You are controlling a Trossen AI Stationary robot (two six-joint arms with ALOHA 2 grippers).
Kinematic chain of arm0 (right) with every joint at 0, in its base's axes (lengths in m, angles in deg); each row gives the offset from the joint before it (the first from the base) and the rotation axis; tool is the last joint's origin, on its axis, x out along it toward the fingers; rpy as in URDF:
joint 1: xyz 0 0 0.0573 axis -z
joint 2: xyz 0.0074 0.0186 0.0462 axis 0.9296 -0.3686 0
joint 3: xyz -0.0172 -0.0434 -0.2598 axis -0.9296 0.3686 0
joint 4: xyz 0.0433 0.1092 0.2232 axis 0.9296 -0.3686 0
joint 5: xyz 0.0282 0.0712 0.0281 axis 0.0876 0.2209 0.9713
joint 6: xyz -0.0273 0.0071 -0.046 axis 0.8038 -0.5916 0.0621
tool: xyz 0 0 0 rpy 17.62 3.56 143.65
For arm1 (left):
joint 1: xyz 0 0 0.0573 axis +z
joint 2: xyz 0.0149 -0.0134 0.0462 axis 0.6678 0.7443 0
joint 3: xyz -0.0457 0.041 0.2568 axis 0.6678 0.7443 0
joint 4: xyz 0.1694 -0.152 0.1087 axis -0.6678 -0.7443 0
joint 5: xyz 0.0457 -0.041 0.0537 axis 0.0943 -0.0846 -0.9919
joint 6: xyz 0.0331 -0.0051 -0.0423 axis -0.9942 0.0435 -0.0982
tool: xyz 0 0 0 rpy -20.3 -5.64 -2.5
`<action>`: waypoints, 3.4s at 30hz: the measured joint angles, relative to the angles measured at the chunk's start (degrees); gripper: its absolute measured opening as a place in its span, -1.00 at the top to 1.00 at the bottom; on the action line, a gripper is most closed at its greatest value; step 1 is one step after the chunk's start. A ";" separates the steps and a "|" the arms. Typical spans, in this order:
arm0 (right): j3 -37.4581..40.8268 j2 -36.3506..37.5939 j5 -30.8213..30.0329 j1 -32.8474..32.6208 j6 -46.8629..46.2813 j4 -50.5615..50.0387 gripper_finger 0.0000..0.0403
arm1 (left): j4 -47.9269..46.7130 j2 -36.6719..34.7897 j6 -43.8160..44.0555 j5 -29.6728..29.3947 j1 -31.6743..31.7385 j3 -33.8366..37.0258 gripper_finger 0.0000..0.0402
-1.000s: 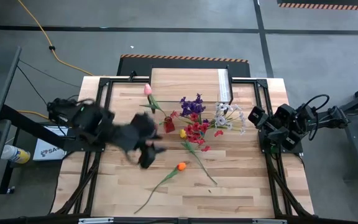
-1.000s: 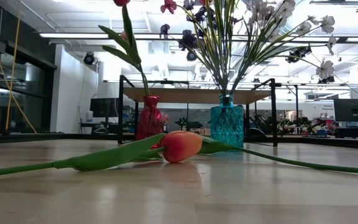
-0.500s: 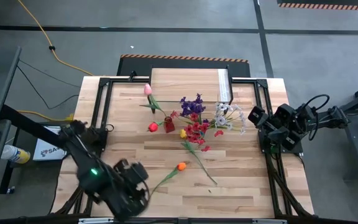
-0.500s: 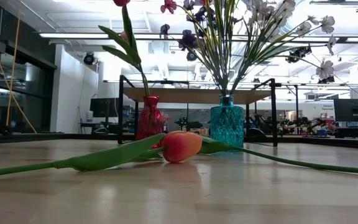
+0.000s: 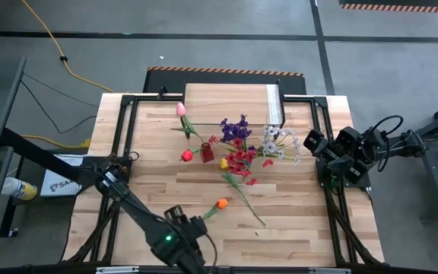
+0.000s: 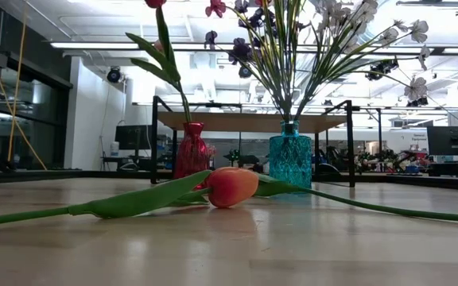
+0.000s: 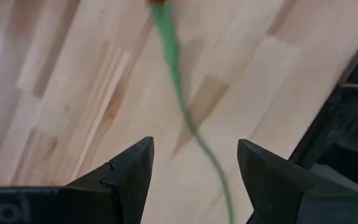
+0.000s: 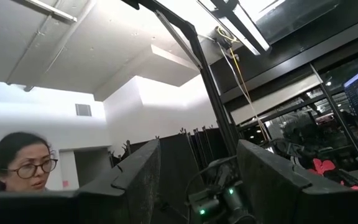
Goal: Pick and place flowers into a vace then onto a shelf
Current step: Put the orange flower into the red vase
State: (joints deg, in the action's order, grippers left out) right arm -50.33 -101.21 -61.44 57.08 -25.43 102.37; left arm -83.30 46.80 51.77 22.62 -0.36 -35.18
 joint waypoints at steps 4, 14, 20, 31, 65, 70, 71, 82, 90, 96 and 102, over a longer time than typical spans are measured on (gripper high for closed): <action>0.00 0.00 0.13 0.00 -1.21 -0.02 -0.02 | 1.88 0.02 -3.31 -0.63 0.77 -0.02 -0.33; 0.00 0.00 0.39 0.00 -2.07 -0.04 -0.02 | 8.49 -0.09 -4.39 -3.70 1.44 7.01 -0.33; 0.00 0.00 0.19 0.00 -3.98 -0.04 -0.02 | 14.23 -0.75 -5.79 -2.71 1.39 12.24 -0.33; 0.00 0.00 0.45 0.00 -6.27 -0.07 -0.02 | 19.91 -0.76 -1.65 -2.07 1.79 19.47 -0.33; 0.00 0.00 4.77 0.00 -7.83 -1.78 -0.02 | 29.57 -0.61 4.79 1.81 10.01 31.41 -0.33; 0.00 0.00 4.36 0.00 -7.75 -1.87 -0.02 | 32.45 0.30 4.66 2.87 10.03 31.32 -0.33; 0.00 0.00 4.14 0.00 -7.75 -1.88 -0.02 | 33.23 0.64 4.63 3.35 10.03 31.31 -0.33; 0.00 0.02 3.85 0.00 -7.73 -2.99 -0.02 | 35.83 2.50 6.50 7.00 10.12 31.17 -0.14; 0.00 0.02 3.85 0.00 -7.71 -3.15 -0.02 | 36.68 2.47 9.54 7.89 10.05 31.15 0.69; 0.00 0.02 3.81 0.00 -7.71 -3.14 -0.02 | 33.78 2.39 9.32 8.14 10.02 28.26 0.83; 0.00 0.02 3.48 0.00 -7.51 -3.10 -0.02 | 22.10 2.79 9.30 5.96 7.97 17.35 0.84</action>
State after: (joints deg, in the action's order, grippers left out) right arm -50.33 -101.19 -57.96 57.08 -32.94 99.26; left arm -61.20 49.59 61.08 28.58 7.60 -17.83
